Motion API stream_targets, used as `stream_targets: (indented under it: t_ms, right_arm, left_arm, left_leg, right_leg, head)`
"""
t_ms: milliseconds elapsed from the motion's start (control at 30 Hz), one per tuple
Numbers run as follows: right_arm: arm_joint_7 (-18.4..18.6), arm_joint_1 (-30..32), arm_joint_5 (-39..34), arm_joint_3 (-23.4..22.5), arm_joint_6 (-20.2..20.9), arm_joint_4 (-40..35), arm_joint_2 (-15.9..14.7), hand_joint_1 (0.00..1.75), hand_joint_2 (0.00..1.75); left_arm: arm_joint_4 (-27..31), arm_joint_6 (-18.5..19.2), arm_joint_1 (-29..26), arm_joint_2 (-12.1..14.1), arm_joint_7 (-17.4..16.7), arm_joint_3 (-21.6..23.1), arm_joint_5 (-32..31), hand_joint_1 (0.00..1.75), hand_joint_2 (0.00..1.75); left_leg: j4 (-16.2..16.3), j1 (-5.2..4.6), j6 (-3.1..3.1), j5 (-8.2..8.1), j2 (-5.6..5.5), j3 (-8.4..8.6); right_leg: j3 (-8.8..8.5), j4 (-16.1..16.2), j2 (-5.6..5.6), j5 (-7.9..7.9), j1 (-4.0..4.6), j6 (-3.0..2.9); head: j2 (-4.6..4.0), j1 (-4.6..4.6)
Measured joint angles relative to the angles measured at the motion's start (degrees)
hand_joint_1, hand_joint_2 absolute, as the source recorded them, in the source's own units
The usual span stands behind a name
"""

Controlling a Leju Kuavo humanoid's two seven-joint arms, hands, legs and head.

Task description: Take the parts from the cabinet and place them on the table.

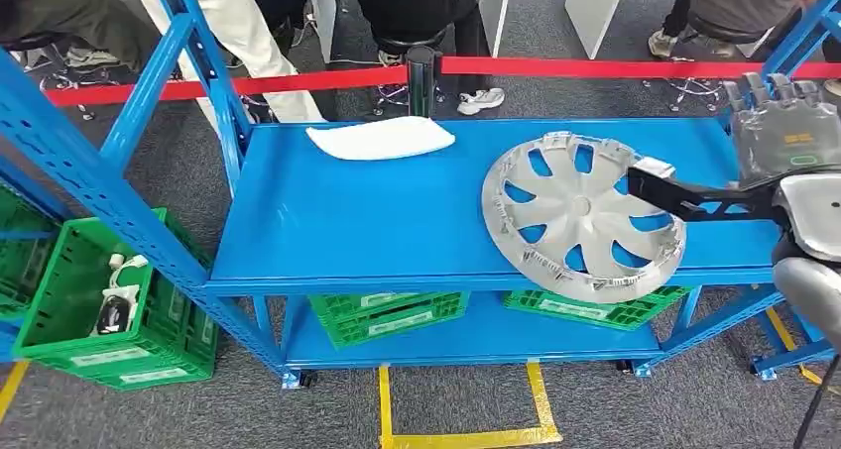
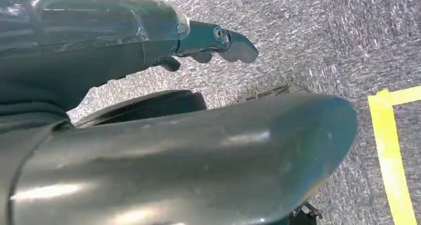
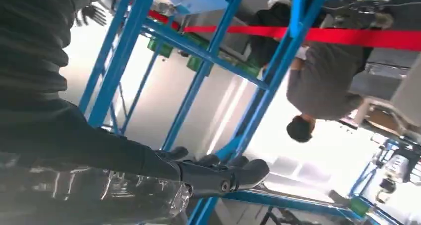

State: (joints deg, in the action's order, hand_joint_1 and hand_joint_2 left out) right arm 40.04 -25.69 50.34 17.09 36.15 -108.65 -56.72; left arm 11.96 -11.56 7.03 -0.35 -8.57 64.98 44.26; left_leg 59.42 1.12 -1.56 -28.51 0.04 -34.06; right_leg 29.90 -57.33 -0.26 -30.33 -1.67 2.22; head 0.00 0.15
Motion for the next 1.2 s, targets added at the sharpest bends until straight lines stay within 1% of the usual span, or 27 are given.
stream_targets:
  t_ms: [33,133,267,400,467,600,667,733,833,933,1067,1200]
  right_arm:
    - [0.0,-0.1,0.09,0.0,0.29,0.2,-0.2,0.0,1.75]
    - [0.0,-1.41,-0.43,0.28,3.34,0.79,0.02,0.0,1.75]
    - [0.0,-4.67,-5.75,2.12,5.79,2.17,1.33,0.0,1.75]
    - [0.0,-5.3,-13.08,4.37,5.53,3.67,3.23,0.0,1.75]
    - [0.0,-5.43,-19.72,6.16,3.7,4.74,4.7,0.0,1.75]
    - [-0.02,-6.09,-31.18,11.36,-3.97,6.93,7.49,0.0,1.75]
    - [-0.02,-6.54,-35.42,14.32,-7.48,8.0,8.59,0.0,1.75]
    - [-0.02,-6.92,-37.61,17.11,-9.57,9.0,9.48,0.0,1.75]
    - [-0.02,-7.75,-40.15,21.71,-11.11,11.02,10.82,0.0,1.75]
    - [-0.02,-8.11,-41.05,25.81,-12.15,13.07,11.71,0.0,1.75]
    - [-0.02,-8.53,-41.35,28.67,-12.55,14.49,12.41,0.0,1.75]
    - [-0.02,-8.68,-41.4,30.45,-12.61,15.39,12.92,0.0,1.75]
  left_arm:
    - [0.0,0.0,0.0,-0.02,0.0,0.07,-0.02,0.0,0.0]
    - [0.0,-0.28,0.0,-0.04,0.37,0.11,-0.09,0.0,0.0]
    - [0.0,-0.44,0.12,-0.2,1.84,0.13,0.0,0.0,0.0]
    - [0.0,0.2,0.21,-0.9,2.03,0.15,-0.02,0.0,0.0]
    - [0.0,0.61,0.21,-1.22,1.95,0.24,0.04,0.0,0.0]
    - [0.0,0.64,0.22,-1.47,1.95,0.26,0.74,0.0,0.0]
    - [0.0,0.63,0.23,-1.53,1.84,0.26,0.98,0.0,0.0]
    - [0.0,0.63,0.23,-1.53,1.77,0.26,1.05,0.0,0.0]
    - [0.0,0.63,0.24,-1.58,1.77,0.26,1.05,0.0,0.0]
    - [0.0,0.63,0.23,-1.57,1.77,0.26,1.05,0.0,0.0]
    - [0.0,0.63,0.23,-1.57,1.77,0.26,1.05,0.0,0.0]
    - [0.0,0.63,0.23,-1.57,1.77,0.26,1.05,0.0,0.0]
  left_leg:
    - [0.0,0.0,0.01,-0.01,0.05,0.0]
    - [-0.01,-0.01,0.09,-0.06,0.37,-0.01]
    - [-0.03,-0.02,0.21,-0.14,0.93,0.05]
    - [-0.03,-0.05,0.28,-0.18,1.1,0.03]
    - [-0.03,-0.05,0.33,-0.22,1.26,0.05]
    - [-0.03,-0.06,0.41,-0.27,1.57,0.09]
    - [-0.03,-0.06,0.42,-0.28,1.63,0.09]
    - [-0.04,-0.06,0.42,-0.28,1.65,0.08]
    - [-0.04,-0.06,0.47,-0.32,1.7,0.12]
    - [-0.04,-0.07,0.48,-0.32,1.64,0.11]
    - [-0.03,-0.07,0.48,-0.32,1.54,0.12]
    - [-0.03,-0.07,0.48,-0.32,1.29,0.11]
  right_leg:
    - [0.0,0.0,0.0,0.0,0.0,0.0]
    - [0.0,-0.01,0.02,-0.01,0.01,0.0]
    - [0.01,-0.01,0.3,0.0,0.01,0.0]
    - [0.0,-0.02,0.32,0.0,0.01,0.01]
    - [0.01,-0.01,0.45,0.0,0.01,0.01]
    - [0.03,-0.01,0.59,0.0,0.02,0.0]
    - [0.03,-0.02,0.6,-0.01,0.02,0.0]
    - [0.04,-0.02,0.61,-0.01,0.02,0.0]
    - [0.05,-0.01,0.69,-0.01,0.02,0.0]
    - [0.05,0.0,0.69,-0.01,0.01,0.0]
    - [0.05,0.01,0.69,-0.01,0.01,0.0]
    - [0.04,0.01,0.62,-0.01,0.01,0.01]
  head:
    - [0.0,0.0]
    - [0.0,0.0]
    - [0.0,-0.02]
    - [0.0,-0.02]
    - [0.0,-0.02]
    - [0.0,-0.02]
    - [0.0,-0.07]
    - [0.0,-0.04]
    - [0.0,-0.04]
    - [0.0,-0.04]
    - [0.0,-0.04]
    - [0.0,-0.04]
